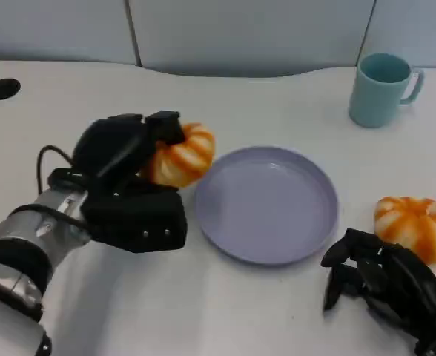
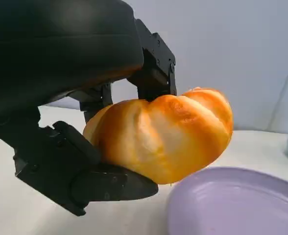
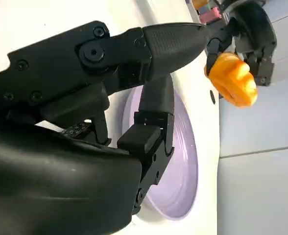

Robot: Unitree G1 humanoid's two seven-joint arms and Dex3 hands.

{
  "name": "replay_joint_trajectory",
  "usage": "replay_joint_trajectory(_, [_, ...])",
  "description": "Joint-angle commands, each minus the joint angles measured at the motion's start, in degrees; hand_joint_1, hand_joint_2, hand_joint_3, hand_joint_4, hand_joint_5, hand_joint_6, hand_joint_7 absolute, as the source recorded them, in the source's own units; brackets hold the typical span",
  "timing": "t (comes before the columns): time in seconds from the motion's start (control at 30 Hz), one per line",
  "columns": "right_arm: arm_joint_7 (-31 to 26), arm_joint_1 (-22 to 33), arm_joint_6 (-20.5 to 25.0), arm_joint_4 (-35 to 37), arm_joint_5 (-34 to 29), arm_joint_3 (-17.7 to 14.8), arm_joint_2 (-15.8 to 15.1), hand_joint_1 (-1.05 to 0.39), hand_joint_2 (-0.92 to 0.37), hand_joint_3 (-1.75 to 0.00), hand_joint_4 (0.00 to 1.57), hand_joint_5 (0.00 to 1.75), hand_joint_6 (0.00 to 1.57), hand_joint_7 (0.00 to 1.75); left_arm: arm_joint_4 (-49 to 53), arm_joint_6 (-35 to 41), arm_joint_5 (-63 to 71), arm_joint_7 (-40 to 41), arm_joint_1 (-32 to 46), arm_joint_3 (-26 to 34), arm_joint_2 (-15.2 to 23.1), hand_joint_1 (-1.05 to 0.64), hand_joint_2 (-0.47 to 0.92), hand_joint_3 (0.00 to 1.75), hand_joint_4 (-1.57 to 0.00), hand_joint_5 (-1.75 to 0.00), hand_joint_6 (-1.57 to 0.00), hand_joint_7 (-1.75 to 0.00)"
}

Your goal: Grasp the bread from the table and place it into the plate.

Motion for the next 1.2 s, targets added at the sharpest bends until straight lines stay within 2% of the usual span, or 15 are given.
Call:
replay_joint_trajectory(0.03, [-0.61, 1.06, 0.15, 0.78, -0.36, 0.2, -0.49, -0.51, -0.92, -0.24, 0.64, 1.59, 0.67, 1.19, -0.78, -1.71, 0.02, -0.85, -2.12, -0.14, -0.28, -0.24, 0.62, 0.96, -0.86, -1.75, -0.7, -1.75])
replay_joint_trajectory(0.23, [-0.46, 1.21, -0.09, 0.61, -0.24, 0.62, -0.23, -0.52, -0.92, -0.25, 0.66, 1.58, 0.68, 1.18, -0.58, -2.78, -0.34, -4.95, -3.92, -0.65, -3.69, -0.25, 0.61, 1.06, -0.87, -1.75, -0.74, -1.75])
replay_joint_trajectory(0.5, [0.29, 1.33, -0.15, 0.48, 0.15, 0.62, -0.13, -0.52, -0.92, -0.25, 0.66, 1.59, 0.69, 1.18, -0.35, -3.29, -0.85, -9.79, -4.75, -0.64, -5.75, -0.25, 0.61, 1.1, -0.89, -1.75, -0.77, -1.75])
replay_joint_trajectory(0.7, [0.44, 1.3, -0.24, 0.59, 0.17, 0.57, -0.13, -0.52, -0.92, -0.25, 0.66, 1.59, 0.69, 1.18, -0.53, -3.19, -1.04, -10.59, -4.73, -0.45, -5.84, -0.25, 0.6, 1.12, -0.9, -1.75, -0.78, -1.75])
replay_joint_trajectory(0.8, [0.33, 1.74, 0.57, -0.33, 0.39, 0.7, 0.09, -0.51, -0.92, -0.25, 0.66, 1.59, 0.69, 1.17, 0.27, -1.42, -0.64, -14.07, -5.7, -1.55, -8.39, -0.26, 0.55, 1.16, -0.9, -1.75, -0.77, -1.75])
replay_joint_trajectory(0.93, [-0.38, 2.2, 0.39, -1.03, -0.1, 1.02, 0.06, -0.51, -0.92, -0.24, 0.66, 1.59, 0.69, 1.17, 0.78, -0.38, -0.55, -14.64, -5.7, -1.85, -9.31, -0.27, 0.54, 1.23, -0.92, -1.75, -0.78, -1.75])
replay_joint_trajectory(1.1, [-0.05, 2.4, 0.67, -1.3, 0.39, 0.95, 0.21, -0.51, -0.92, -0.24, 0.67, 1.57, 0.7, 1.14, 1.2, 0.39, -1.0, -15.44, -5.64, -1.88, -9.8, -0.28, 0.56, 1.2, -0.9, -1.75, -0.76, -1.75])
replay_joint_trajectory(1.2, [0.02, 2.48, 0.57, -1.45, 0.35, 1.06, 0.21, -0.51, -0.92, -0.25, 0.67, 1.58, 0.71, 1.16, 1.35, 0.21, -1.57, -16.53, -5.56, -1.53, -9.89, -0.28, 0.57, 1.19, -0.82, -1.75, -0.76, -1.62])
